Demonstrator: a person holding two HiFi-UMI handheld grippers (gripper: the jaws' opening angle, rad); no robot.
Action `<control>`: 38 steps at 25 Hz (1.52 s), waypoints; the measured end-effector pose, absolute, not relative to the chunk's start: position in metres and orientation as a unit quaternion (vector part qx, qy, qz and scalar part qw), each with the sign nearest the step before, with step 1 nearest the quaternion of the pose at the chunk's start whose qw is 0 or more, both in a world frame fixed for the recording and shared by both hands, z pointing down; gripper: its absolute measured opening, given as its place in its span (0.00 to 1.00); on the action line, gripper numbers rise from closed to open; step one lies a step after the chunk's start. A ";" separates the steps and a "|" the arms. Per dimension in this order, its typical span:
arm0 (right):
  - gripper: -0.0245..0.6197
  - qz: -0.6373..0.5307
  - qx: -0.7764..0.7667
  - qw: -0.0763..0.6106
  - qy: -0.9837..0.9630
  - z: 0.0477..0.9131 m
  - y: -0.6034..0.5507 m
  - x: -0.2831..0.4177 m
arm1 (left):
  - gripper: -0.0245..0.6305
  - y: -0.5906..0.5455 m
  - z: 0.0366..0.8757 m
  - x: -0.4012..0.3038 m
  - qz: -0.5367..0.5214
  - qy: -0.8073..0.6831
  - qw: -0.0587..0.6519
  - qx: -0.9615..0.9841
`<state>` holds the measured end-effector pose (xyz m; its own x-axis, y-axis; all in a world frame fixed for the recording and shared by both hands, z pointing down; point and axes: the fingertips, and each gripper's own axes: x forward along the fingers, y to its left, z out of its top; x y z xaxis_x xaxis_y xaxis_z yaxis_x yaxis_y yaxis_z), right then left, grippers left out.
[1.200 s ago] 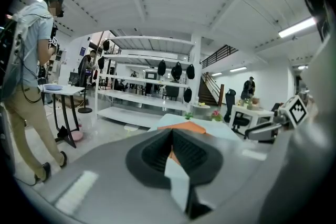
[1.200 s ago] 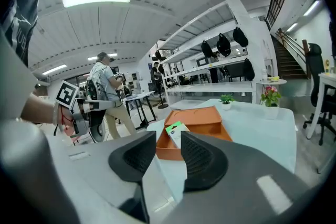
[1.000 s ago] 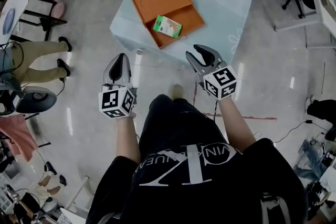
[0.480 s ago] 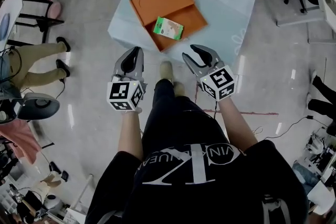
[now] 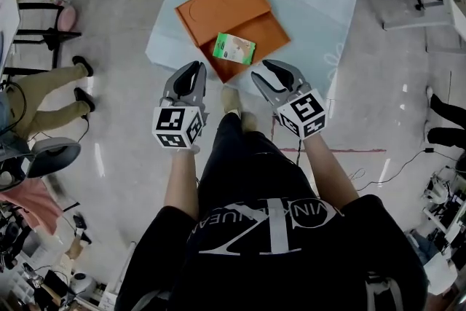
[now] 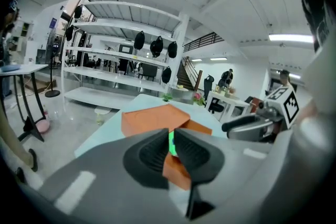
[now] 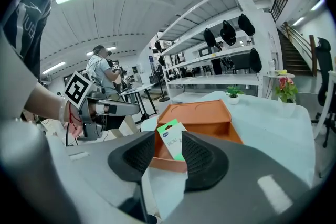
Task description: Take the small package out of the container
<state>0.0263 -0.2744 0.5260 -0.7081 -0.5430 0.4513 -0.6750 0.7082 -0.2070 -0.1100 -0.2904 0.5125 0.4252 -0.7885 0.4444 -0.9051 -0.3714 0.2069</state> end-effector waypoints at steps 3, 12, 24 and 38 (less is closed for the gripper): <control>0.28 0.187 0.337 0.183 -0.905 0.530 -0.283 0.023 | 0.04 -0.299 0.516 -0.114 0.139 -0.517 0.216 0.817; 0.34 0.174 0.318 0.225 -0.905 0.550 -0.306 0.002 | 0.04 -0.314 0.537 -0.130 0.143 -0.518 0.233 0.810; 0.46 0.134 0.271 0.318 -0.899 0.582 -0.322 -0.026 | 0.04 -0.321 0.557 -0.149 0.144 -0.528 0.253 0.798; 0.64 0.098 0.216 0.430 -0.871 0.620 -0.339 -0.044 | 0.04 -0.332 0.572 -0.161 0.143 -0.533 0.267 0.790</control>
